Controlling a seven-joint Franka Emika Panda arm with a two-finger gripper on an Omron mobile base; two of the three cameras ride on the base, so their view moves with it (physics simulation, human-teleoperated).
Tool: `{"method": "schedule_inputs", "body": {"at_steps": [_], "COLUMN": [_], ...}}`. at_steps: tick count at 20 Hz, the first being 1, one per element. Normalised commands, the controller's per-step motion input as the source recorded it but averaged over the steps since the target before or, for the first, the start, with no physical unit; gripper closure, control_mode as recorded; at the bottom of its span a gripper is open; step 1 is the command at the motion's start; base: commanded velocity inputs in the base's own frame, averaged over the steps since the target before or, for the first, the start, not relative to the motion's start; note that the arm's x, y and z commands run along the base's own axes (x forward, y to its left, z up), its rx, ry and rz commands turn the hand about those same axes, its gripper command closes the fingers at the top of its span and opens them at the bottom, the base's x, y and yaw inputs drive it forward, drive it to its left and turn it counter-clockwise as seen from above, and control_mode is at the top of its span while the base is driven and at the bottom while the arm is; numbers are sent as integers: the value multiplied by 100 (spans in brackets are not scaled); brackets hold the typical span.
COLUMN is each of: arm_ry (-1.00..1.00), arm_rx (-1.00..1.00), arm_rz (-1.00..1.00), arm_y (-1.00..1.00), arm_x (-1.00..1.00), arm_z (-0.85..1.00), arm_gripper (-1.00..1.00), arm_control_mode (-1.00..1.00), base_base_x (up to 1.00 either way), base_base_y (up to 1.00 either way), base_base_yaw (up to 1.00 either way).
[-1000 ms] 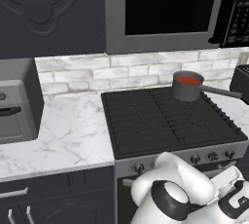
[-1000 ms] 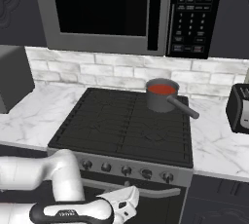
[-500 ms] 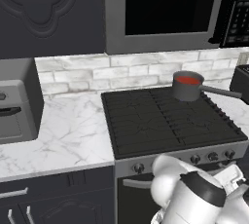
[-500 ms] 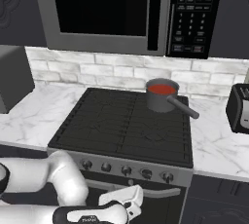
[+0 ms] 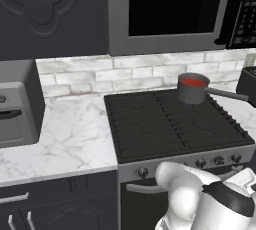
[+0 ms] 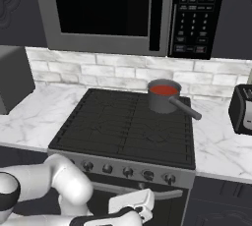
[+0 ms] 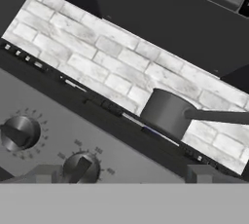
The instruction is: Wait until the marinara sauce is simmered to a deep red color and then turn off the stove.
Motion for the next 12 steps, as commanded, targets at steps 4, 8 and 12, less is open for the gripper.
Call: {"method": "schedule_inputs", "body": {"at_steps": [4, 8, 12], "arm_ry": [-5, -9, -7], "arm_rx": [0, -2, 0], "arm_rz": [0, 0, 1], "arm_y": [-48, -32, 0], "arm_x": [12, 16, 25], "arm_z": [-2, -8, -2], "arm_gripper": [-100, -100, -100], "arm_control_mode": [-100, -100, -100], "base_base_x": [0, 0, 0], "base_base_y": [0, 0, 0], "base_base_yaw": [0, 0, 0]}}
